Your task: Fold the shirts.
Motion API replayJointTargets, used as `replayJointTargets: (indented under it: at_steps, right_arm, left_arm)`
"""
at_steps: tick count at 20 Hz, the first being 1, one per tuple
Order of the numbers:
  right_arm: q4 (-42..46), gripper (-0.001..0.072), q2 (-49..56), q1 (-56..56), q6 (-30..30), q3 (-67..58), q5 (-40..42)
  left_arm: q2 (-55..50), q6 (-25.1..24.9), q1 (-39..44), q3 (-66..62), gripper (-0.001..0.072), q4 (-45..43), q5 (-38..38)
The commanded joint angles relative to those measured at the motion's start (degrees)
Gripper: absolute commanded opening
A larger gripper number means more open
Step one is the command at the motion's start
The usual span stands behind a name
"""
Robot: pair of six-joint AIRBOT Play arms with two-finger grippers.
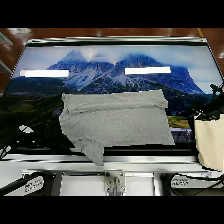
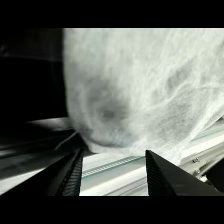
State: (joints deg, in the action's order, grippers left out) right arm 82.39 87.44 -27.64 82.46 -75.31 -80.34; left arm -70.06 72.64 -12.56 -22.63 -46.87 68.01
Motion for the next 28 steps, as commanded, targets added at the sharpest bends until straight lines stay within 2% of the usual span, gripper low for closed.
replayJointTargets:
  at_steps: [1,3,4,5,6,8,11,13,16,24,28]
  right_arm:
    - [0.0,0.0461,0.0,0.0,0.0,0.1,0.2]
    - [0.0,0.0461,0.0,0.0,0.0,0.1,0.2]
    - [0.0,0.0462,0.0,0.0,0.0,0.1,0.0]
    - [0.0,0.0495,0.0,0.0,-0.8,0.5,-0.3]
    - [0.0,0.0672,0.0,-0.2,-1.7,1.3,-0.9]
    - [-0.2,0.0674,0.0,-0.2,-4.6,4.4,-3.6]
    - [-4.2,0.0667,0.0,-0.2,-10.1,9.7,-7.3]
    - [-8.9,0.0612,0.0,-0.2,-11.5,12.7,-6.7]
    - [-11.1,0.0612,0.0,-0.2,-11.7,16.5,-5.8]
    - [-9.2,0.0613,0.0,-0.2,-11.6,22.8,-4.3]
    - [-10.2,0.0612,0.0,0.1,-10.8,25.7,0.3]
  left_arm:
    - [-2.3,0.0,3.3,0.0,0.0435,2.1,-1.6]
    - [-4.1,0.0,4.3,0.0,0.0422,2.1,-1.6]
    - [-4.6,0.0,4.5,0.0,0.0345,2.1,-1.6]
    - [-4.7,0.0,4.5,0.0,0.0233,2.1,-1.6]
    - [-4.7,0.0,4.5,0.0,0.0148,2.1,-1.6]
    - [-4.7,-0.4,4.5,-0.1,0.0041,2.1,-1.6]
    - [-4.3,-1.5,4.5,-0.2,0.0041,2.1,-1.4]
    - [-3.8,-2.0,4.5,-0.2,0.0041,2.1,-1.1]
    - [-2.4,-3.0,4.5,-0.3,0.0040,2.1,-0.2]
    - [0.1,-4.1,4.2,-3.2,0.0040,2.1,1.7]
    - [0.1,-4.0,4.2,-4.9,0.0041,2.1,2.7]
